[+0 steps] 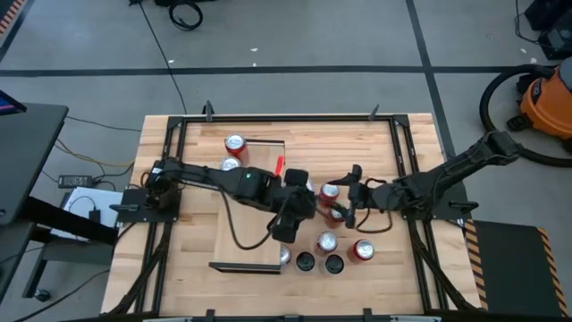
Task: Place canned beverage on shelf
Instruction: Put the silver soda can on the shelf aligned with the other silver soda can
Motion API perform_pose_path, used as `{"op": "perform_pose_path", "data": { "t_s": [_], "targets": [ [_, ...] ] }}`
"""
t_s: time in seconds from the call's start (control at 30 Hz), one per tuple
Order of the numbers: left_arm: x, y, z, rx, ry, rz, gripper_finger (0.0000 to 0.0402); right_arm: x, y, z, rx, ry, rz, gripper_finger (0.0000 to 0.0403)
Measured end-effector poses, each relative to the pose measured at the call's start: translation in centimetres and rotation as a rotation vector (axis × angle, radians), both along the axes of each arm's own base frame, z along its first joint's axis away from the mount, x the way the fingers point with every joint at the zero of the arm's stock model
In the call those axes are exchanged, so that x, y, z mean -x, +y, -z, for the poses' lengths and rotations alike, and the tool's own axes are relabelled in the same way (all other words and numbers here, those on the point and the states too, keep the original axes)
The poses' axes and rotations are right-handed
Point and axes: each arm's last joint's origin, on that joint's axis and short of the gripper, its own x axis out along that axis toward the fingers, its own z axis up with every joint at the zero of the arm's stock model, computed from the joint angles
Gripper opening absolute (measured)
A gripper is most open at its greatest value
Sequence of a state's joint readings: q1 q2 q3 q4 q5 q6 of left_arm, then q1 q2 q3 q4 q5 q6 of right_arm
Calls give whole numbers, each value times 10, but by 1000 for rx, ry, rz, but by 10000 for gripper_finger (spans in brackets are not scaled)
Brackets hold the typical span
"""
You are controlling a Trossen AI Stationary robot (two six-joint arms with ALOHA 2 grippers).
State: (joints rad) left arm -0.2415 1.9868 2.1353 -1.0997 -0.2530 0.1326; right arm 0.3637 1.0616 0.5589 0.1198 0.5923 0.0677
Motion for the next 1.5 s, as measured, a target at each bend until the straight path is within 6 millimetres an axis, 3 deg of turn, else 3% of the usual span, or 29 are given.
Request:
{"op": "perform_pose_path", "data": {
  "t_s": [0.1, 0.27, 0.6, 0.97, 1.27, 1.5],
  "targets": [
    [2, -11, 5, -1, 0, 25, 228, -15, 2, -5, 18, 66, 29, 318],
    [9, -28, 31, -50, 58, 51, 201, -35, 1, -11, 31, 139, 58, 318],
    [67, -33, 24, 11, -175, 58, 177, -71, -31, -19, -97, 208, 66, 318],
    [122, -24, 25, 32, -323, 81, 176, -108, -56, -2, -157, 413, 148, 332],
    [162, -33, 27, 8, -366, 135, 176, -143, -95, 10, -320, 593, 262, 384],
    [191, -39, 37, 25, -387, 135, 176, -157, -114, 32, -436, 652, 349, 392]
  ]
}}
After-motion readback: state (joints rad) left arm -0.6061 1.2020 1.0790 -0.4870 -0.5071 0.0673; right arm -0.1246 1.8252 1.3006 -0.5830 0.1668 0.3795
